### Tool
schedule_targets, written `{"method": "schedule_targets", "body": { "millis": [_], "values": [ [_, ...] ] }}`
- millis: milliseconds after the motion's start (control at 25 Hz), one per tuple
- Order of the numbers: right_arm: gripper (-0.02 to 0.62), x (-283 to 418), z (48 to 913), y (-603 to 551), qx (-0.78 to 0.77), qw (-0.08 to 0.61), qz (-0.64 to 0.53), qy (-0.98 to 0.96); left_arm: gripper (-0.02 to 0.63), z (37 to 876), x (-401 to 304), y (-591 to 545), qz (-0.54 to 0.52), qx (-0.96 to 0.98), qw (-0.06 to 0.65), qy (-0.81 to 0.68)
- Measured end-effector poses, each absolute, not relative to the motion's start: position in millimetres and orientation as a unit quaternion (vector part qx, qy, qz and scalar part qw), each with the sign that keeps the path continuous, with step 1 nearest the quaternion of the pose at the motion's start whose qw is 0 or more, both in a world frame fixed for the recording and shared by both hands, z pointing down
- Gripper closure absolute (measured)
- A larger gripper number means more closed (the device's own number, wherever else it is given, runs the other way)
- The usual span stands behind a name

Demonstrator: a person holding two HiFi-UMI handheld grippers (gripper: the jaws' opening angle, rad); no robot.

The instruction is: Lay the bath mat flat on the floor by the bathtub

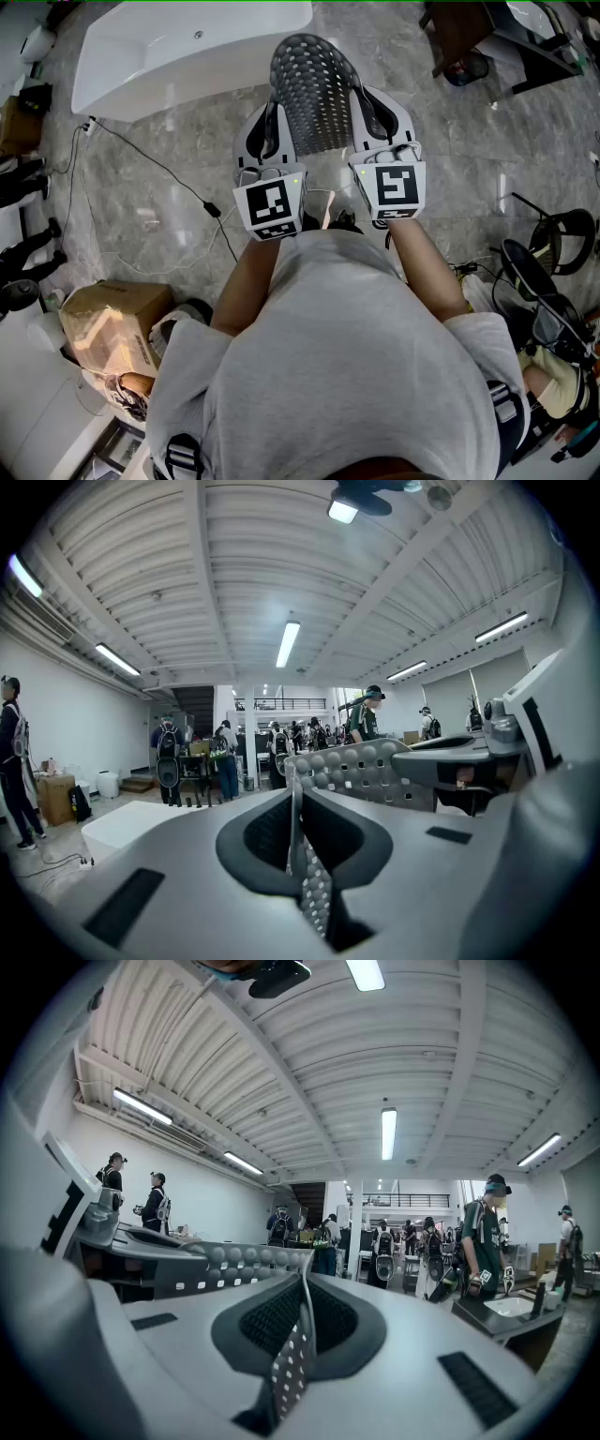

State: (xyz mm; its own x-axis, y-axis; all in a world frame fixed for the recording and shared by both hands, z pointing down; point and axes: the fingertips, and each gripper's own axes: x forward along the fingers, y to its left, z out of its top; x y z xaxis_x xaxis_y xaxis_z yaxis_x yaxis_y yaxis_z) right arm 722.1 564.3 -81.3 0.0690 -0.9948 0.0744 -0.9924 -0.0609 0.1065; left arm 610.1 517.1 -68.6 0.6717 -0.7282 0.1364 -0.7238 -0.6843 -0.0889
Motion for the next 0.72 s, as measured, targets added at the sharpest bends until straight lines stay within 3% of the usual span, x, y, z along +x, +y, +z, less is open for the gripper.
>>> {"method": "schedule_targets", "body": {
  "millis": [720],
  "values": [
    [0.577, 662, -63, 514, 0.666, 0.085, 0.007, -0.741, 0.581, -51, 544, 485, -0.098, -0.882, -0.015, 0.462]
  ]
}}
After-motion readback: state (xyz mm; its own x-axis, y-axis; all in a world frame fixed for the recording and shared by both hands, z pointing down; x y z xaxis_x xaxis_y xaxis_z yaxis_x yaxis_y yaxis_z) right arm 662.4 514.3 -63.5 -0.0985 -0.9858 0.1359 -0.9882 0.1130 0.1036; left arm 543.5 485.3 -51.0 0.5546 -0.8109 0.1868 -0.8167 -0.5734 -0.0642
